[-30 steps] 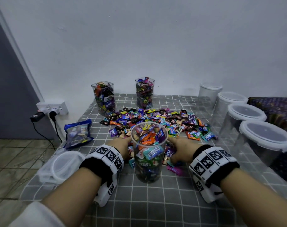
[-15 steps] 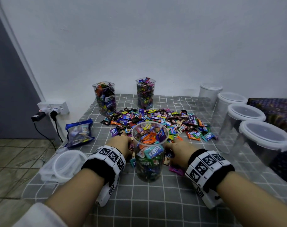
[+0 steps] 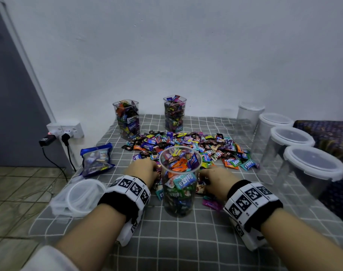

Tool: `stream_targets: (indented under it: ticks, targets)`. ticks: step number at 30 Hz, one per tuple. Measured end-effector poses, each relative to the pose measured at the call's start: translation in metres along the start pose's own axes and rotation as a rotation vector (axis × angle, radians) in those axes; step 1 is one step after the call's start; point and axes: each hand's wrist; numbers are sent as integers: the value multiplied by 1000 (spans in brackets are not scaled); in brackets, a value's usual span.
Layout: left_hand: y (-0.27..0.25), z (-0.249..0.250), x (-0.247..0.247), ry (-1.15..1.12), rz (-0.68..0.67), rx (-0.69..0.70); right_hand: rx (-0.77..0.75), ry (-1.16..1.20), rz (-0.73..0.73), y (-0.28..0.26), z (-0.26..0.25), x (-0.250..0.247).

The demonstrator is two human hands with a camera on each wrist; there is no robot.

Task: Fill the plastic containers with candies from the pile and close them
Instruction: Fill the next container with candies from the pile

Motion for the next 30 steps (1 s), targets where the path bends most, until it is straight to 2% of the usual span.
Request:
stream_targets:
  ticks: [10, 15, 23, 27, 30]
  targets:
    - [-2, -2, 0, -14, 91, 32, 15, 32, 98, -5, 1, -3]
    - [-4, -2, -1, -58, 134, 44, 3, 96, 289, -8, 3, -7]
    - [-5, -2, -2, -93, 160, 45, -246, 396, 787, -16, -10, -29]
    - [-5, -2, -2, -104, 163, 40, -382, 452, 885, -23, -28, -42]
    - [-5, -3, 0, -100, 175, 45, -460, 474, 858, -26, -40, -42]
Point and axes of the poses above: each hand's wrist, its own y-axis towards the middle knuckle, its own x-axis out of the palm, z = x × y, and after that the axes turned 12 degrees about y, right-handed
